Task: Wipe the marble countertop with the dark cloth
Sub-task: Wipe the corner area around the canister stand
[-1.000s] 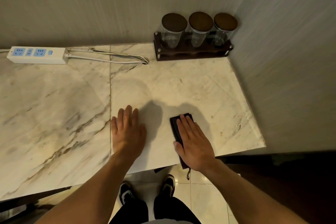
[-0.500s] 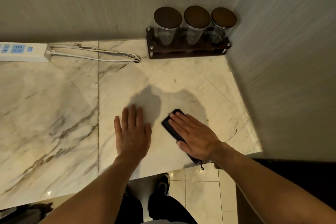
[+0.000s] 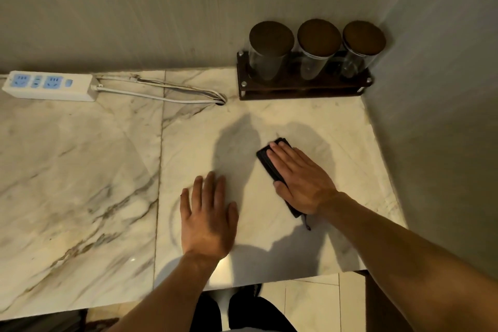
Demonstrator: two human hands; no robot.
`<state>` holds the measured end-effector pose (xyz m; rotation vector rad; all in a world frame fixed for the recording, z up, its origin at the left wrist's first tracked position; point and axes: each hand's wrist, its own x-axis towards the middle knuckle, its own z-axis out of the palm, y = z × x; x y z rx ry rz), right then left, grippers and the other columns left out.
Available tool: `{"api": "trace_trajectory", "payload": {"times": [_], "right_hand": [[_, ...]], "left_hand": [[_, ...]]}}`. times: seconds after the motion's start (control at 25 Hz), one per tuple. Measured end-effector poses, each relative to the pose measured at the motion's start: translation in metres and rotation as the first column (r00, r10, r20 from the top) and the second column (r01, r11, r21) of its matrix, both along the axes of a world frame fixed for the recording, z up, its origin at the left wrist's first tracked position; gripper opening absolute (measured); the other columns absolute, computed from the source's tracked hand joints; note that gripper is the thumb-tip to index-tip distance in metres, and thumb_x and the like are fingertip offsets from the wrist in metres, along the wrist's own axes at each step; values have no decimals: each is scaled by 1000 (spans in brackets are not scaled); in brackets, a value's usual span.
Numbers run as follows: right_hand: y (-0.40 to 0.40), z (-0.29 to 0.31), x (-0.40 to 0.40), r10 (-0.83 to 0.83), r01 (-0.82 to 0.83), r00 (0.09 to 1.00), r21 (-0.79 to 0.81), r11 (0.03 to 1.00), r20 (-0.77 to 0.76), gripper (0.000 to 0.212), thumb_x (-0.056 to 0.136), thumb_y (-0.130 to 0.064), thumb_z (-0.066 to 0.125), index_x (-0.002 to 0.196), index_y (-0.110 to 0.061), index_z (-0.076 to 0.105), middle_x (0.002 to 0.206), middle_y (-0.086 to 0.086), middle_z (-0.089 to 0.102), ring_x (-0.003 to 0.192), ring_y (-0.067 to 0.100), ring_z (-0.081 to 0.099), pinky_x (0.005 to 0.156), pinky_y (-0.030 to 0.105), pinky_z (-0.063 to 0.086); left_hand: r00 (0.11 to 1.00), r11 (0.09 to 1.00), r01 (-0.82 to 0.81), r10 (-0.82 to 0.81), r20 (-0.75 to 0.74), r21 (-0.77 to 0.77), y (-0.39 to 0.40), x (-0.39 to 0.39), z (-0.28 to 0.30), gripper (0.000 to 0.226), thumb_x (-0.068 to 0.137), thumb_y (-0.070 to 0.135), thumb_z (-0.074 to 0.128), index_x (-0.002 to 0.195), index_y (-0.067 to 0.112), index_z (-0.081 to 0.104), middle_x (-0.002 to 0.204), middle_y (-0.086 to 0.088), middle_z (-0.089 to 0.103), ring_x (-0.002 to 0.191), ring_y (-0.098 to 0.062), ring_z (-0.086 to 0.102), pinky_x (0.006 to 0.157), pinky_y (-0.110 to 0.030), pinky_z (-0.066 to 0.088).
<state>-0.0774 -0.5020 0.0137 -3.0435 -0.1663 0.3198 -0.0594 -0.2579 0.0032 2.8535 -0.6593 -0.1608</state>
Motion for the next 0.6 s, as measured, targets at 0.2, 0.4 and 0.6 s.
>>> {"api": "trace_trajectory", "payload": {"times": [0.2, 0.4, 0.6], "right_hand": [[-16, -1, 34, -50, 50, 999, -1, 999, 15, 66, 95, -45, 20, 147, -18, -10, 158, -1, -11, 145, 13, -12, 120, 36, 2], [-23, -1, 60, -173, 173, 985, -7, 985, 25, 67, 97, -43, 24, 151, -16, -4, 161, 0, -8, 146, 12, -11, 119, 33, -2], [-18, -1, 82, -406, 406, 914, 26, 914, 15, 64, 98, -41, 21, 151, -16, -4, 161, 2, -7, 146, 16, -9, 119, 37, -1]], "left_hand": [[1000, 998, -9, 9, -14, 59, -2, 1, -1, 60, 92, 43, 34, 143, 12, 39, 150, -13, 38, 141, -34, 23, 114, -55, 14], [1000, 994, -19, 22, -20, 110, -5, 1, 0, 61, 91, 43, 34, 144, 13, 35, 151, -11, 36, 141, -30, 21, 113, -54, 16], [999, 993, -28, 30, -16, 119, -5, 1, 1, 61, 90, 43, 36, 143, 13, 36, 151, -10, 37, 141, -30, 24, 112, -53, 18]]}}
